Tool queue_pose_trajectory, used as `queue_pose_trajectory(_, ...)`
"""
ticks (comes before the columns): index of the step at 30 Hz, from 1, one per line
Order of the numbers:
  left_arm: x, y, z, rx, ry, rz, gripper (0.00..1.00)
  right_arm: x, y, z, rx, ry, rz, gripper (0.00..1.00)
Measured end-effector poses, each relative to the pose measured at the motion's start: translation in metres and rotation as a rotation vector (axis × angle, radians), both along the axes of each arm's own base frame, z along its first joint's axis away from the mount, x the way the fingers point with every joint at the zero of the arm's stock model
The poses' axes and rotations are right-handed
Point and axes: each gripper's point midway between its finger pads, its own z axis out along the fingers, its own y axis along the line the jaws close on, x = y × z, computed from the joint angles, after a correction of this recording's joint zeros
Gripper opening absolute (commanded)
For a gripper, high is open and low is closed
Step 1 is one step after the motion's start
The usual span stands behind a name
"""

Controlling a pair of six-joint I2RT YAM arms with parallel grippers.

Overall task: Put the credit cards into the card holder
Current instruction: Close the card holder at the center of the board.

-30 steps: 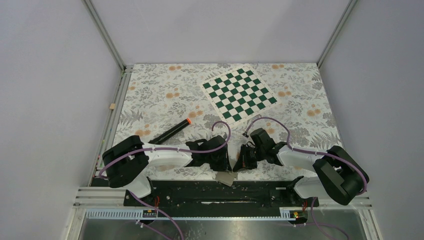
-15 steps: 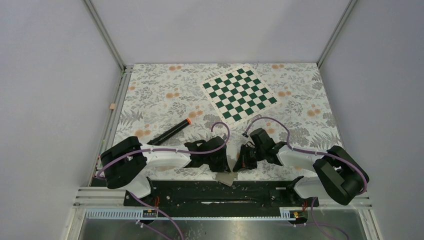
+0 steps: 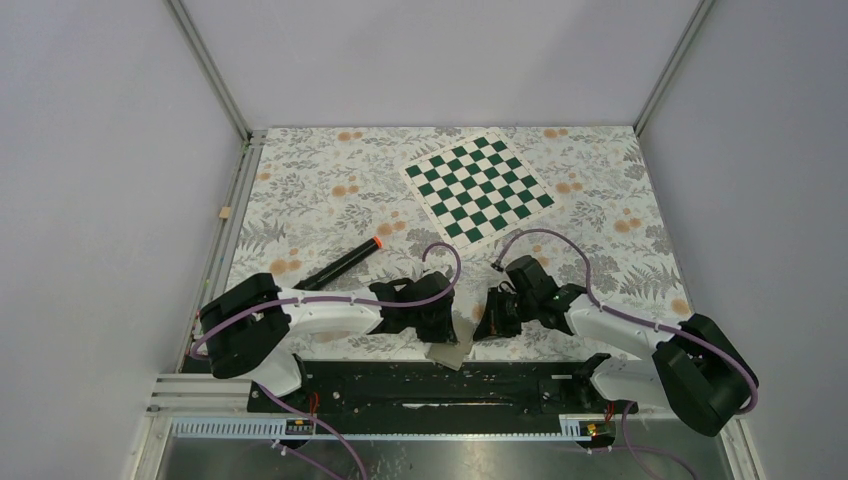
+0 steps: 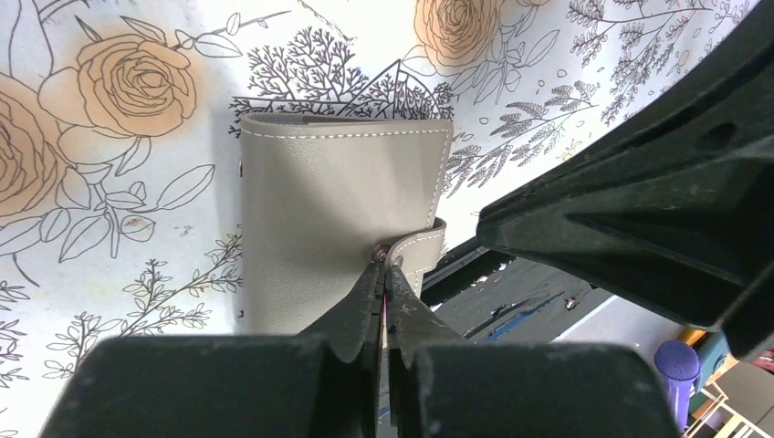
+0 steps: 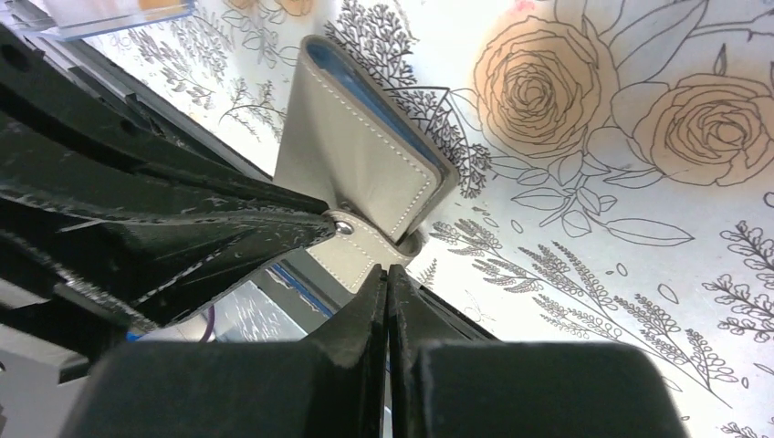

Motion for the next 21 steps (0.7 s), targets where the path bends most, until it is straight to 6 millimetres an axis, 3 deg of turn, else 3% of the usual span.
queue_pose_trajectory(6, 0.001, 0.000, 0.001, 0.002, -0.015, -0.019, 0.00, 0.004, 0.001, 0.009, 0.009, -0.032, 0.004, 0.00)
queue_pose_trajectory(21, 0.007, 0.000, 0.009, 0.001, -0.079, -0.058, 0.00, -0.002, 0.013, 0.007, 0.011, -0.017, 0.056, 0.00)
